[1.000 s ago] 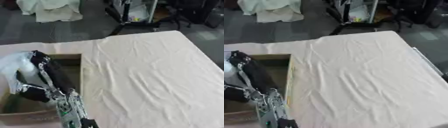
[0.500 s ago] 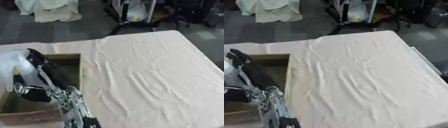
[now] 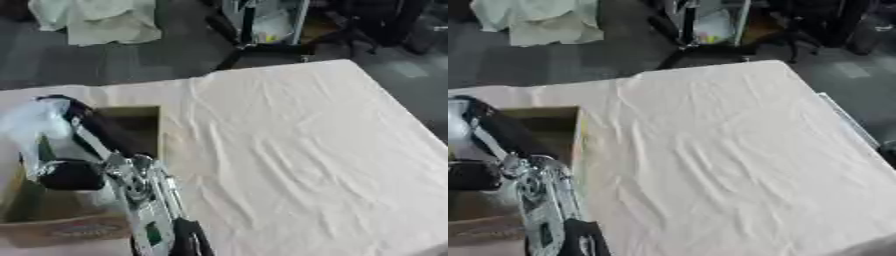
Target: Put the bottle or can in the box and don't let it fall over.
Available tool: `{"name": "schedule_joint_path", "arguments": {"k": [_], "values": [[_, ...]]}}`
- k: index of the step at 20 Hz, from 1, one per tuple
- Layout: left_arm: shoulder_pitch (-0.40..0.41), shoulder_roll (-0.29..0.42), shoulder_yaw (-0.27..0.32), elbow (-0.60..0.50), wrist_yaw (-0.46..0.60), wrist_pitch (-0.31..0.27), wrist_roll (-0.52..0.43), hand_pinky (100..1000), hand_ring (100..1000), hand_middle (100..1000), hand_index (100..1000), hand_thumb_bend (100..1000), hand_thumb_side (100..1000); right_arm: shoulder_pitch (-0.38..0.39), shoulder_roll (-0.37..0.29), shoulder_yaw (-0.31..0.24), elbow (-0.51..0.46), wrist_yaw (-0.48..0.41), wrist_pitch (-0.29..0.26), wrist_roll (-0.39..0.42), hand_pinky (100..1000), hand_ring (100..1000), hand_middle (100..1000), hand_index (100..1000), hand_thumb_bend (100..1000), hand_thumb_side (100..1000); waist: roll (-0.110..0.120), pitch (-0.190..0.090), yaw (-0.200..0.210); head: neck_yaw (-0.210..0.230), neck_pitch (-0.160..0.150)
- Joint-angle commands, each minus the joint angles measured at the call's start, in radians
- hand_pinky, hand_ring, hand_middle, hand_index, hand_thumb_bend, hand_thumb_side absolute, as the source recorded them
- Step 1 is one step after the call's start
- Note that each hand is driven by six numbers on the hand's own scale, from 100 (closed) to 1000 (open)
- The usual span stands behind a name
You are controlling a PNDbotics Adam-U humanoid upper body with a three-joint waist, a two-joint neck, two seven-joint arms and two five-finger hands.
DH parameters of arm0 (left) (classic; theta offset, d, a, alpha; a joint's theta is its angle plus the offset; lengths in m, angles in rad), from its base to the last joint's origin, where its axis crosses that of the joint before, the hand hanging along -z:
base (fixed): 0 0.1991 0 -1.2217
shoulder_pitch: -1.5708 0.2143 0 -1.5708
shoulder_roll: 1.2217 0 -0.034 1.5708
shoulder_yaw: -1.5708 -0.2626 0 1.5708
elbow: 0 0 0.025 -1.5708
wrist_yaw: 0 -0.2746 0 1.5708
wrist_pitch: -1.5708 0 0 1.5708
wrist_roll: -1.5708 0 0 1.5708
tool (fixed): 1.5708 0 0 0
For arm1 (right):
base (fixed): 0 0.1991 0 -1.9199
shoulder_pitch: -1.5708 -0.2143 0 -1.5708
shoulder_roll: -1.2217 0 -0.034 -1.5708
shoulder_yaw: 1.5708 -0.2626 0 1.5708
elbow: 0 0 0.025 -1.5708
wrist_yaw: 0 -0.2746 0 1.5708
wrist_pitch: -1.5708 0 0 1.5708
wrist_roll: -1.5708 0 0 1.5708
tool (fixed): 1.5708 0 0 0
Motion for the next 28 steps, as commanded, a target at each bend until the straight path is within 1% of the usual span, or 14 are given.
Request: {"name": "schedule_joint_path", "arguments": {"k": [1, 5, 14, 17, 26, 28], "values": [[-0.002, 0.026, 0.011, -0.013, -0.004, -0.007, 0.002, 1000, 1000, 1000, 771, 138, 834, -0.02, -0.013, 0.002, -0.018, -0.011, 0.003, 0.053, 1000, 1000, 1000, 1000, 100, 470, 0.005, -0.022, -0.002, 0.006, 0.006], [0.004, 0.031, 0.013, -0.011, -0.007, -0.009, 0.005, 1000, 1000, 1000, 772, 137, 834, -0.02, -0.035, -0.009, -0.017, -0.025, 0.006, 0.088, 1000, 1000, 1000, 1000, 100, 470, 0.005, -0.027, -0.01, 0.01, 0.008], [0.02, 0.04, 0.017, -0.01, -0.014, -0.016, 0.007, 1000, 1000, 1000, 772, 134, 835, -0.017, -0.084, -0.027, -0.002, -0.064, 0.02, 0.125, 1000, 1000, 1000, 1000, 100, 460, 0.006, -0.034, -0.028, 0.015, 0.016], [0.023, 0.042, 0.018, -0.01, -0.016, -0.018, 0.006, 1000, 1000, 1000, 772, 133, 835, -0.016, -0.096, -0.033, 0.0, -0.078, 0.024, 0.137, 1000, 1000, 1000, 1000, 100, 470, 0.006, -0.035, -0.032, 0.017, 0.016], [0.024, 0.041, 0.019, -0.008, -0.019, -0.019, 0.004, 1000, 1000, 1000, 773, 134, 836, -0.019, -0.091, -0.013, -0.004, -0.179, 0.013, 0.208, 1000, 1000, 1000, 1000, 100, 470, 0.005, -0.034, -0.03, 0.017, 0.025], [0.023, 0.041, 0.019, -0.008, -0.018, -0.019, 0.004, 1000, 1000, 1000, 774, 135, 835, -0.024, -0.092, -0.006, 0.0, -0.227, 0.013, 0.234, 1000, 1000, 1000, 1000, 100, 470, 0.004, -0.036, -0.03, 0.02, 0.026]]}}
